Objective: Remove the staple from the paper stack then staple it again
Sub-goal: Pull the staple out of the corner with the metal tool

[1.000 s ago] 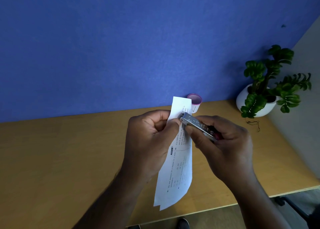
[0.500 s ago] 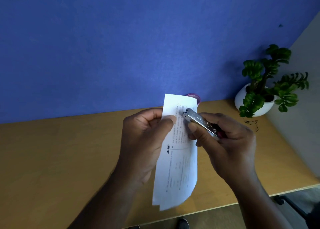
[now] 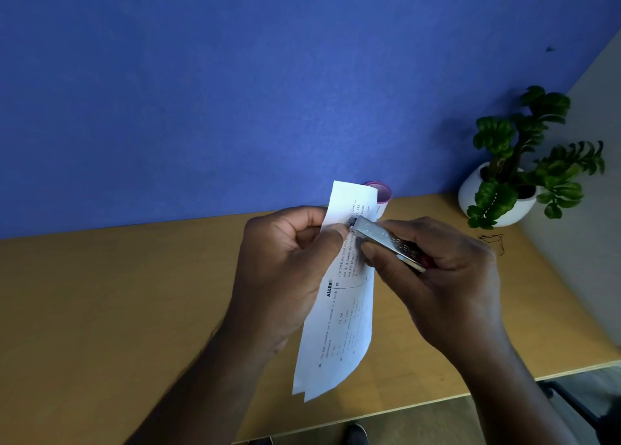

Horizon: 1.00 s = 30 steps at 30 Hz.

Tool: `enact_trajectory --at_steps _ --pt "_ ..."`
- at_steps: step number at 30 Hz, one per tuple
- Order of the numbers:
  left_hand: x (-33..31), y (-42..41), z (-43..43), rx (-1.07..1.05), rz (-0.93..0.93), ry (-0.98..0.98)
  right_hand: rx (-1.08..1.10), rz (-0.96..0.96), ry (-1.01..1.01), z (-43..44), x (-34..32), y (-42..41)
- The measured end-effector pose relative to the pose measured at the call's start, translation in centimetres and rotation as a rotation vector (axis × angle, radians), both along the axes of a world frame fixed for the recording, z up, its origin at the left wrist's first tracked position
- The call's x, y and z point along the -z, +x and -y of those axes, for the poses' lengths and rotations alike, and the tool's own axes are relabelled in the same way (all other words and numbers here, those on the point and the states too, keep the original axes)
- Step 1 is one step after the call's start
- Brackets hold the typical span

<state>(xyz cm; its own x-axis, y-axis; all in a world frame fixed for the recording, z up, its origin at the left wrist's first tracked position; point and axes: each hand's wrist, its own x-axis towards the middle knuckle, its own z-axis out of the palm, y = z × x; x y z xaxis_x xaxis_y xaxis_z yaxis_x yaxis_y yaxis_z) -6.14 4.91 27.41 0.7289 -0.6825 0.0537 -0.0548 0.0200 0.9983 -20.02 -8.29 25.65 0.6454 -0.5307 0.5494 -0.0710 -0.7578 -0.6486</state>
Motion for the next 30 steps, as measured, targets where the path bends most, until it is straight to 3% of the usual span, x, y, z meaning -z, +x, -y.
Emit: enact_trajectory --at_steps 18,24,30 --pt "-0.1 0.1 0.2 -0.002 0.025 0.028 0.0 0.059 -0.038 -0.4 0.2 0.2" --pt "0.2 -0.4 0.3 0.063 -0.084 -0.022 0.049 0.08 -0.105 0.3 0.3 0.3" --pt "-0.2 0.7 0.3 0.009 -0.206 -0.089 0.001 0.061 -0.043 0.4 0.3 0.1"
